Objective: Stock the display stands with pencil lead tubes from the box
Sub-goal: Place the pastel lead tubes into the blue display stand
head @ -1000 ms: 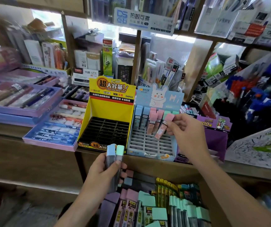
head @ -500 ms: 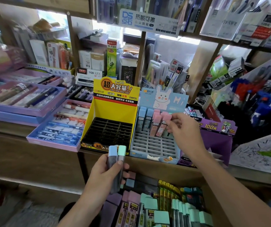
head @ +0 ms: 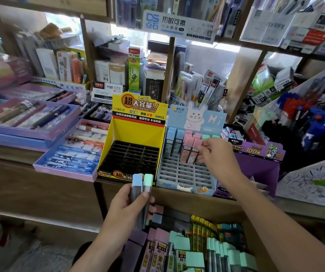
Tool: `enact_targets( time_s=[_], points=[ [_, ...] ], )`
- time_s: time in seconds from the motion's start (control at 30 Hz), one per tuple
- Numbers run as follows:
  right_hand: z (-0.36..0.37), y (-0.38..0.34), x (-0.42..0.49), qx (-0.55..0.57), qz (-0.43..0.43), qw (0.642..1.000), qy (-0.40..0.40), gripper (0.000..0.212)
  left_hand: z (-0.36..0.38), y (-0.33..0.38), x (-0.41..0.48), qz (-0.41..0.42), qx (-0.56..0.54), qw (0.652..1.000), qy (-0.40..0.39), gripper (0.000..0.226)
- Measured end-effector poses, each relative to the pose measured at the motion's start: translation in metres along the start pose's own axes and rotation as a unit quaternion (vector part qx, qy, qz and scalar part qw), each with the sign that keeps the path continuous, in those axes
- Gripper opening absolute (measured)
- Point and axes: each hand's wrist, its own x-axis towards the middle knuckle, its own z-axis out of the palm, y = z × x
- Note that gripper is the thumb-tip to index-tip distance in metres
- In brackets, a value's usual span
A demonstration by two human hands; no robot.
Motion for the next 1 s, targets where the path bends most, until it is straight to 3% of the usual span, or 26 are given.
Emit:
enact_targets(
  time_s=[0.17, 0.3, 0.37, 0.47, 0.67, 0.83, 1.0],
  points=[
    [-0.003, -0.004, -0.002, -0.021, 0.011, 1.000, -0.003, 0.024, 0.001, 0.002, -0.002, 0.007, 0.004, 1.000, -0.006, 0.015],
    [-0.009, -0.011, -0.017, -0.081, -0.024, 0.995, 0.058, 0.016, 0.002, 0.001, -0.001, 0.011, 0.007, 1.000, -0.005, 0.015],
    [-0.010, -0.018, -0.030, -0.015, -0.027, 0.999, 0.035, 0.010, 0.001, 0.001, -0.001, 0.016, 0.007, 1.000, -0.006, 0.015],
    [0.000, -0.025, -0.049, 0.152, -0.008, 0.984, -0.092, 0.009, 0.002, 0.003, -0.001, 0.023, 0.004, 1.000, -0.012, 0.015],
    [0.025, -0.027, -0.069, 0.265, 0.017, 0.937, -0.228, 0.010, 0.001, 0.004, -0.002, 0.026, 0.031, 0.999, -0.026, 0.028],
    [0.034, -0.029, -0.073, 0.304, 0.035, 0.920, -0.247, 0.017, 0.004, 0.007, -0.004, 0.021, 0.006, 0.998, -0.064, 0.025],
    [0.027, -0.024, -0.070, 0.312, 0.041, 0.928, -0.199, 0.019, 0.003, 0.004, -0.004, -0.006, -0.022, 0.998, -0.057, 0.019]
  ],
)
